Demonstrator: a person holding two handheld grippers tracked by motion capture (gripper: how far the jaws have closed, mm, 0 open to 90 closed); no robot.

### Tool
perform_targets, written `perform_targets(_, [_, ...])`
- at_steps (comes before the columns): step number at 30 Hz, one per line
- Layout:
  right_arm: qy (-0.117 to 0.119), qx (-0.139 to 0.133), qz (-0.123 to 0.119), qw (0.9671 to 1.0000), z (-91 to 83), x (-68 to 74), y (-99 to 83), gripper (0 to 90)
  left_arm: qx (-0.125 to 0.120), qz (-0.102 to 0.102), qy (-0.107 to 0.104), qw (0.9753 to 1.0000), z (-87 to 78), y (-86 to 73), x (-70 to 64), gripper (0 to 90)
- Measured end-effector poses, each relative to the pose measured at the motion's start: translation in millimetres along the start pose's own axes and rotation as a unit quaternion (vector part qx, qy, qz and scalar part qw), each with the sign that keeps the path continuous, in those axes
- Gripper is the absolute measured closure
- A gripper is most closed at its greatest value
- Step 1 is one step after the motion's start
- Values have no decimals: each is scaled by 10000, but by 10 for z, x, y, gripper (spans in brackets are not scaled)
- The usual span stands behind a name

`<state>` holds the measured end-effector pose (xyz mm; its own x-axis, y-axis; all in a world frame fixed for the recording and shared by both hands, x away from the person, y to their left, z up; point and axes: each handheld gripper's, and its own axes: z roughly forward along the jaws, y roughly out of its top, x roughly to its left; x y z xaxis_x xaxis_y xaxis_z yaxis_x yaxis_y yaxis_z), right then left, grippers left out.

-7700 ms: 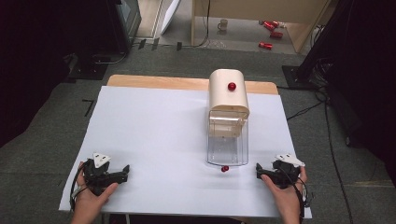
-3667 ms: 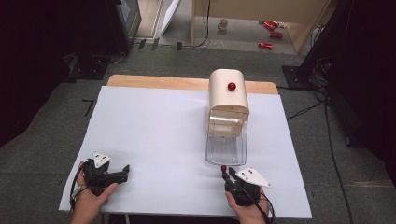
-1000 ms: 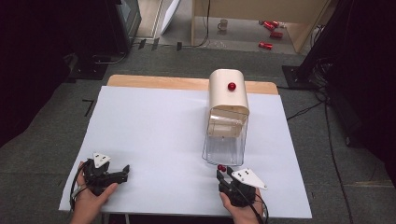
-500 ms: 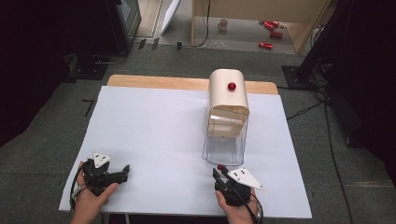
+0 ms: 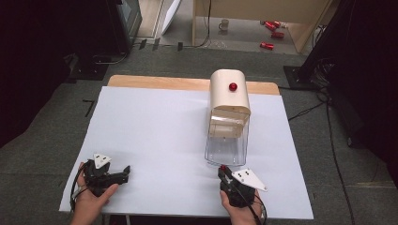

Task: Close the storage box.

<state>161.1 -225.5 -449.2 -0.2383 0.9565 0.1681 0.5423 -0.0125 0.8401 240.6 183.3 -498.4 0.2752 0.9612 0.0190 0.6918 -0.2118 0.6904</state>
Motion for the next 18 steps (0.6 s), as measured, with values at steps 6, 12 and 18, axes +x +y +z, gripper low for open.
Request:
perform_targets(6, [-76, -56, 49, 9999, -38, -43, 28, 754, -1, -1, -1, 10000, 0, 0, 0, 20])
perform_targets(12, [-146, -114, 62, 9998, -74, -99, 78, 754, -1, -2, 1, 10000, 0, 0, 0, 20])
perform_targets(18, [-208, -186, 63, 9996, -105, -142, 163, 753, 0, -4, 0, 10000, 0, 0, 0, 20])
